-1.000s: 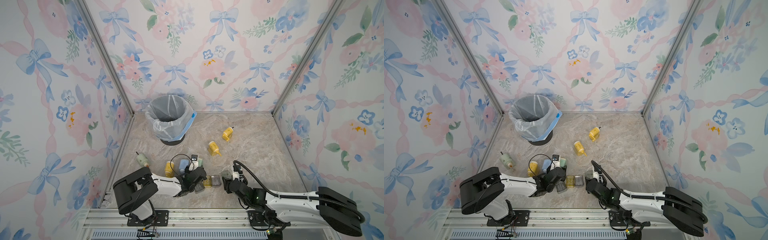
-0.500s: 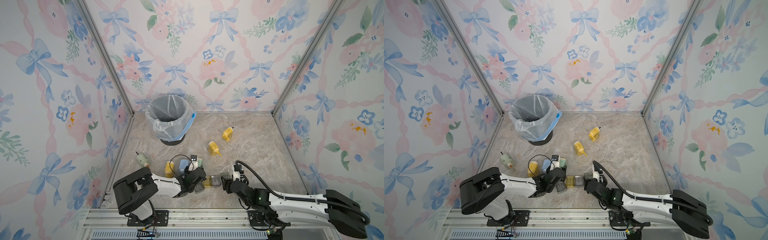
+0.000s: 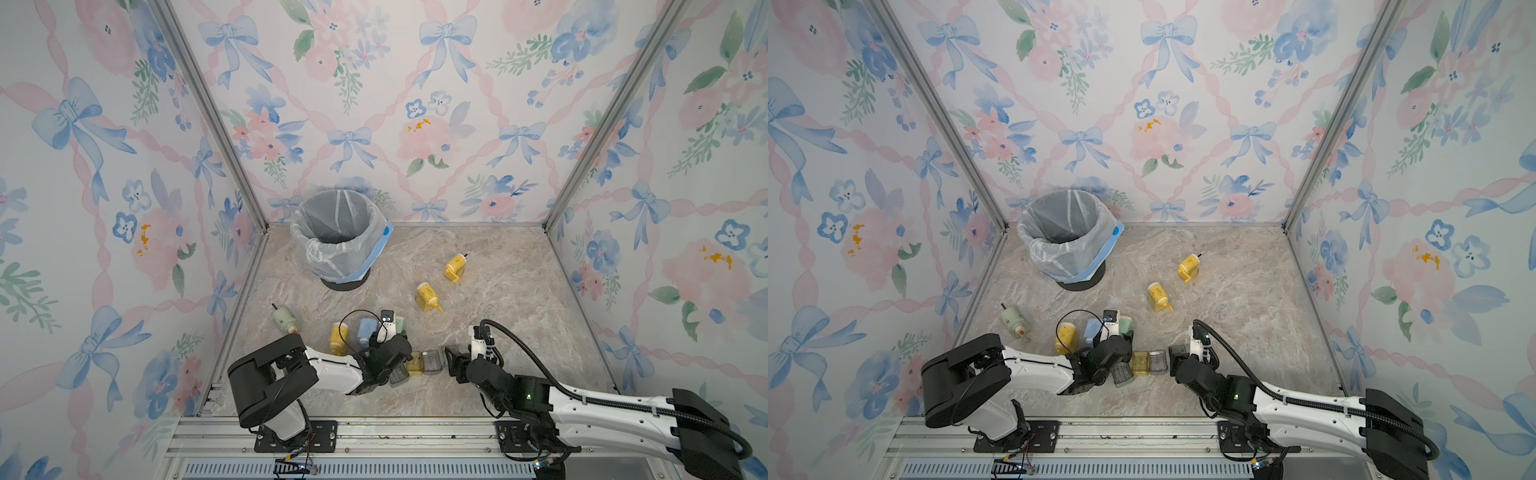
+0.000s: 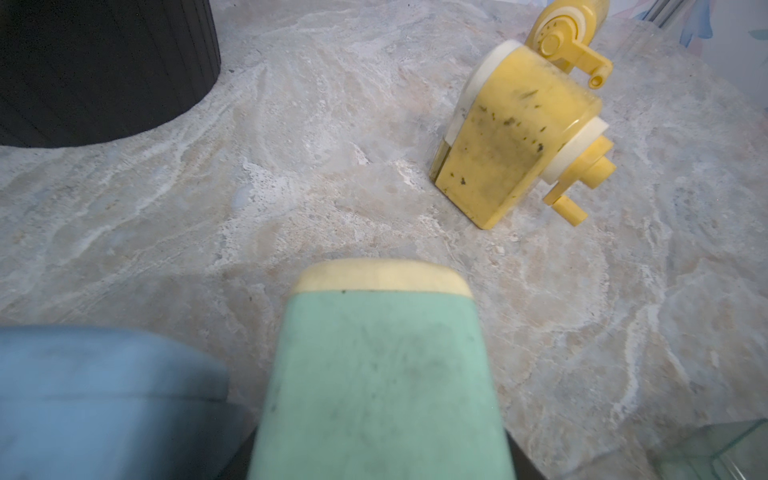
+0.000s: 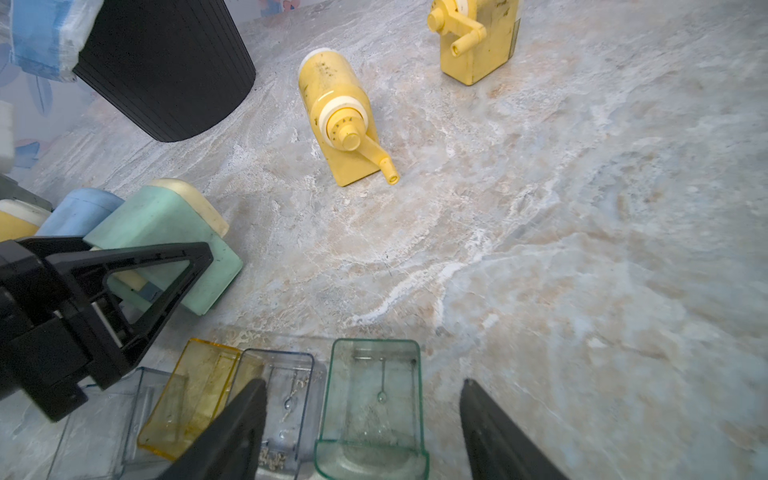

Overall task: Take out the pencil sharpener tray and clean the shavings
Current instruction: Place the container at the center of the board, then place the pencil sharpener at the center of the board.

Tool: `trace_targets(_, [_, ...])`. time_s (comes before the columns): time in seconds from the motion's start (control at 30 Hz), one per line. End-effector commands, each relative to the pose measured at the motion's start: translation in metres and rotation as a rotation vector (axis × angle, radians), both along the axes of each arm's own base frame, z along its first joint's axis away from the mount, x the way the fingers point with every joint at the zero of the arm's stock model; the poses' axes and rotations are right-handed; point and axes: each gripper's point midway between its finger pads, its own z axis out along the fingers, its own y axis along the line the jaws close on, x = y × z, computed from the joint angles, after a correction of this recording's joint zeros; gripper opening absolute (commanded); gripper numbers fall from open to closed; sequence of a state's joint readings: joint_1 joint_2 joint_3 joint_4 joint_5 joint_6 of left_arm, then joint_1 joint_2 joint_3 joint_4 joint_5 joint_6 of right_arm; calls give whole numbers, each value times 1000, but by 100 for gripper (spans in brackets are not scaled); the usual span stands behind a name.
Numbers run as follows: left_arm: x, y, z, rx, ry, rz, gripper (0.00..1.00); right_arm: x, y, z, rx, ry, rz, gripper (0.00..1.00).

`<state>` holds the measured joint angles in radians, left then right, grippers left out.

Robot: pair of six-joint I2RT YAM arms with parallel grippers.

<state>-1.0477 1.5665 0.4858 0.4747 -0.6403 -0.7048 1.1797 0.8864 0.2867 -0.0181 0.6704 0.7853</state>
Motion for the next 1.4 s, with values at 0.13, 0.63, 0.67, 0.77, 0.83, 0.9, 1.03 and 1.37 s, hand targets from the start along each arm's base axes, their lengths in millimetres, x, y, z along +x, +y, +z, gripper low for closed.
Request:
trace_targets(0.13, [-2,1,-5,14,5,3,50,4,-6,12,-9,-28,-28,73])
trace_targets(0.63, [-6,-7,-3,23,-2,-27,66,4,-9,12,-9,-27,-38,73])
trace_targets(0.67, [-6,-7,-4,24,-1,-27,67,5,-10,12,-11,-27,-40,73])
trace_targets(0.77, [-6,-7,-5,27,0,-28,69,5,-10,12,-9,-27,-42,73])
trace_targets(0.83, [-5,-7,-4,28,-1,-25,68,5,-11,12,-10,-27,-43,73])
trace_targets(0.9, [-5,-8,-1,23,-7,-28,68,5,-11,12,-10,-27,-43,73])
trace_targets(1.03, [-4,-11,7,17,-24,-34,68,6,-12,13,-9,-28,-47,73])
trace_targets(1.37, [0,-17,32,-6,-74,-58,68,7,-12,15,-7,-31,-48,73])
